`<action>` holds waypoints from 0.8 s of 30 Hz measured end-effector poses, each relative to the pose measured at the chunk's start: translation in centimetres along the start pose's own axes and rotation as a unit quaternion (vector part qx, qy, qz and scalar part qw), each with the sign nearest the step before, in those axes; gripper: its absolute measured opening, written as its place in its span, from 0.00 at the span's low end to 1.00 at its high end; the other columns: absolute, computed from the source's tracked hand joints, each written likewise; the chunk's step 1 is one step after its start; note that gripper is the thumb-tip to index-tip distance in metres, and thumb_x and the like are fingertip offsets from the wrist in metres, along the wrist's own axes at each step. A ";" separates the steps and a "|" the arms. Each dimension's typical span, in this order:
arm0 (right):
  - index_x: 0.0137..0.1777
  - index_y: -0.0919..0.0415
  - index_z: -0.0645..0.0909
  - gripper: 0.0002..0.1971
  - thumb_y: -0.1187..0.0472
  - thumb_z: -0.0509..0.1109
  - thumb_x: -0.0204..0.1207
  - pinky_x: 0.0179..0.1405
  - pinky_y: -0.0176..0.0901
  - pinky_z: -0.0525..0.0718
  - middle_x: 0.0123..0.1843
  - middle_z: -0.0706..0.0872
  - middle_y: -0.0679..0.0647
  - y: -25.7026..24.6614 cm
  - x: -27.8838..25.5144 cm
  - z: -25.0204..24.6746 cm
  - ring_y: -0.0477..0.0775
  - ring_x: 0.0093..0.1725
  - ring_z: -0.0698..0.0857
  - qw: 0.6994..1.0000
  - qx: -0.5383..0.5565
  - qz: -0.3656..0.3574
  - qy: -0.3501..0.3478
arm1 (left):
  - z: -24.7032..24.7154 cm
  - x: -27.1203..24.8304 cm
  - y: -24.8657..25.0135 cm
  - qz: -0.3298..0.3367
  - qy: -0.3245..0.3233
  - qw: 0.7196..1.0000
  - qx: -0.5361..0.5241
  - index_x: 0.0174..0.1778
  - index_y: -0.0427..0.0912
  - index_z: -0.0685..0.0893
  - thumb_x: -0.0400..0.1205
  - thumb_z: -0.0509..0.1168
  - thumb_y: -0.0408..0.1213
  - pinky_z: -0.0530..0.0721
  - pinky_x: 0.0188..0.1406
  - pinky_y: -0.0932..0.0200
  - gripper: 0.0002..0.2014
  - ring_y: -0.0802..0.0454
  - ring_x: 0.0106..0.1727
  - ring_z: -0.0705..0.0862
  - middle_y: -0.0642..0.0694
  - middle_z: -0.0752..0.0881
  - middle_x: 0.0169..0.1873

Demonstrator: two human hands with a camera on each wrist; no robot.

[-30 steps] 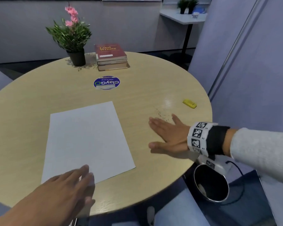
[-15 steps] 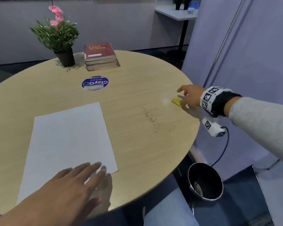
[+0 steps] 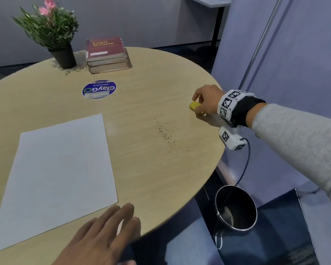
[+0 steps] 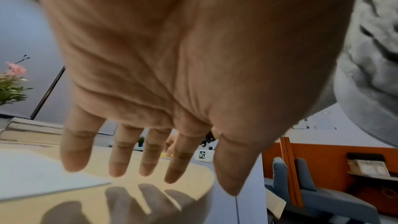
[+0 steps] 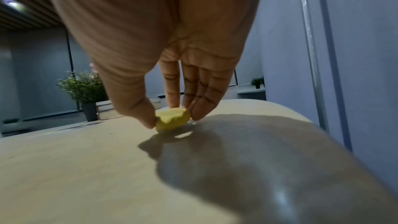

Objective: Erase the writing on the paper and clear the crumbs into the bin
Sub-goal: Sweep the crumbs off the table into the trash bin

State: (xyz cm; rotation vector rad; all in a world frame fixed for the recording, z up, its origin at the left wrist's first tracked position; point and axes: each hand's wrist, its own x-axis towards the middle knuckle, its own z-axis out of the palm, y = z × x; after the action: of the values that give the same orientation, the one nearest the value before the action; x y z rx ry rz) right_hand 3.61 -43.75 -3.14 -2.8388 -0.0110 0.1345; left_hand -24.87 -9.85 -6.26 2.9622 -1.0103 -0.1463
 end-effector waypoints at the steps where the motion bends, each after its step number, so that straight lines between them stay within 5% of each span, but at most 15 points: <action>1: 0.59 0.56 0.82 0.20 0.57 0.78 0.68 0.42 0.47 0.81 0.49 0.82 0.52 0.2 0.5 -0.2 0.56 0.46 0.83 1.000 0.001 0.006 0.012 | 0.2 0.1 0.8 -0.004 -0.002 1.000 -0.003 0.65 0.50 0.77 0.80 0.43 0.70 0.69 0.54 0.55 0.33 0.50 0.64 0.74 0.46 0.81 0.67; 6: 0.62 0.57 0.82 0.20 0.56 0.77 0.70 0.58 0.56 0.85 0.60 0.84 0.56 1.6 1.9 -0.9 0.59 0.54 0.84 0.999 -0.017 0.026 0.006 | 0.6 1.7 3.2 -0.014 -0.016 1.000 -0.022 0.65 0.53 0.78 0.77 0.47 0.73 0.65 0.62 0.53 0.33 0.46 0.69 0.72 0.45 0.81 0.67; 11: 0.77 0.53 0.70 0.34 0.51 0.77 0.71 0.61 0.49 0.77 0.71 0.78 0.56 3.1 -0.4 -1.6 0.59 0.67 0.79 0.999 0.036 0.008 0.008 | 1.3 3.2 2.6 -0.004 -0.004 1.000 0.005 0.70 0.46 0.75 0.81 0.42 0.67 0.63 0.64 0.48 0.34 0.42 0.73 0.69 0.42 0.73 0.73; 15: 0.79 0.55 0.67 0.35 0.47 0.74 0.74 0.66 0.44 0.71 0.75 0.74 0.57 7.6 -6.8 -1.6 0.57 0.72 0.75 0.991 0.115 0.052 0.052 | 1.7 4.0 2.9 0.007 -0.004 1.000 0.019 0.74 0.40 0.71 0.81 0.44 0.65 0.60 0.68 0.42 0.37 0.38 0.76 0.66 0.37 0.70 0.76; 19: 0.76 0.59 0.73 0.28 0.55 0.73 0.76 0.66 0.45 0.74 0.72 0.79 0.60 13.8 -12.4 5.4 0.60 0.68 0.80 0.959 0.197 0.190 0.074 | 2.1 5.4 3.6 -0.006 -0.017 0.999 0.052 0.78 0.32 0.64 0.76 0.50 0.65 0.61 0.66 0.33 0.44 0.35 0.79 0.60 0.31 0.62 0.79; 24: 0.75 0.60 0.74 0.27 0.56 0.73 0.76 0.70 0.45 0.73 0.72 0.80 0.60 18.1 -17.9 19.5 0.61 0.71 0.79 0.944 0.123 0.287 -0.103 | 2.4 7.0 4.5 -0.018 0.005 0.999 0.037 0.80 0.33 0.60 0.80 0.42 0.65 0.65 0.60 0.21 0.42 0.31 0.79 0.58 0.30 0.58 0.80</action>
State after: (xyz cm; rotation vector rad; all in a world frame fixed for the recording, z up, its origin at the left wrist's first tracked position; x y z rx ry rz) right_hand -16.10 -55.64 -25.38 -2.4820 0.7368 0.5154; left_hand -22.33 -17.61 -9.09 3.0465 -0.9816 -0.0973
